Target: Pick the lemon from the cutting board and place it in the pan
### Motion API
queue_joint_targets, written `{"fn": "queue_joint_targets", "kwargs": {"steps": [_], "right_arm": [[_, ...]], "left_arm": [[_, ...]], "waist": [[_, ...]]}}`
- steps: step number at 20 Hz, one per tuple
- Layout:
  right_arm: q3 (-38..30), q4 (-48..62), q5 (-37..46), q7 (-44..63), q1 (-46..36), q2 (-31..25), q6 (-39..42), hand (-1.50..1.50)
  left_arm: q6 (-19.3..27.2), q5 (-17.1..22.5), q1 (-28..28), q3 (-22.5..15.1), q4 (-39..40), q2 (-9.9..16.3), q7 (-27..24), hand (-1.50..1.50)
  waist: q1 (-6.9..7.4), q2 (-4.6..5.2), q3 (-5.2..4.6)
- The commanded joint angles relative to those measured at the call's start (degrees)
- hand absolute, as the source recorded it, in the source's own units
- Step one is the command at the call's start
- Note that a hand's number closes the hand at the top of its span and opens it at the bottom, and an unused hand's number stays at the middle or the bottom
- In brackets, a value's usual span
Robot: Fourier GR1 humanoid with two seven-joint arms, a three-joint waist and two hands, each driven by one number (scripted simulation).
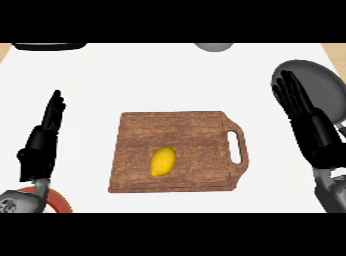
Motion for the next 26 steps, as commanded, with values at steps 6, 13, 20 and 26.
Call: {"fn": "queue_joint_targets", "kwargs": {"steps": [6, 13, 20, 26], "right_arm": [[10.1, -8.1, 15.4, 7.6, -5.2, 15.0, -22.8, 1.5], [23.1, -12.7, 36.7, 18.0, 15.1, 10.2, -41.5, -1.5], [26.9, -16.5, 59.3, 40.2, 15.7, 6.0, -36.2, -1.5], [23.9, -19.9, 64.6, 62.8, 3.3, 9.6, -14.7, -1.5]], "left_arm": [[-8.1, 5.2, -0.3, -4.3, -2.6, -8.0, -6.7, 0.0], [-9.1, 6.7, 1.4, -4.6, -2.8, -8.4, -4.2, 0.0], [-9.1, 5.6, 4.8, -6.7, -6.4, -9.6, -4.5, 0.0], [-10.6, 5.5, 3.1, -6.6, -3.8, -10.2, -5.3, 0.0]], "waist": [[0.5, -0.28, -0.58], [-1.59, -0.79, -0.68], [0.09, -0.58, -0.63], [0.98, -0.25, -0.65]]}}
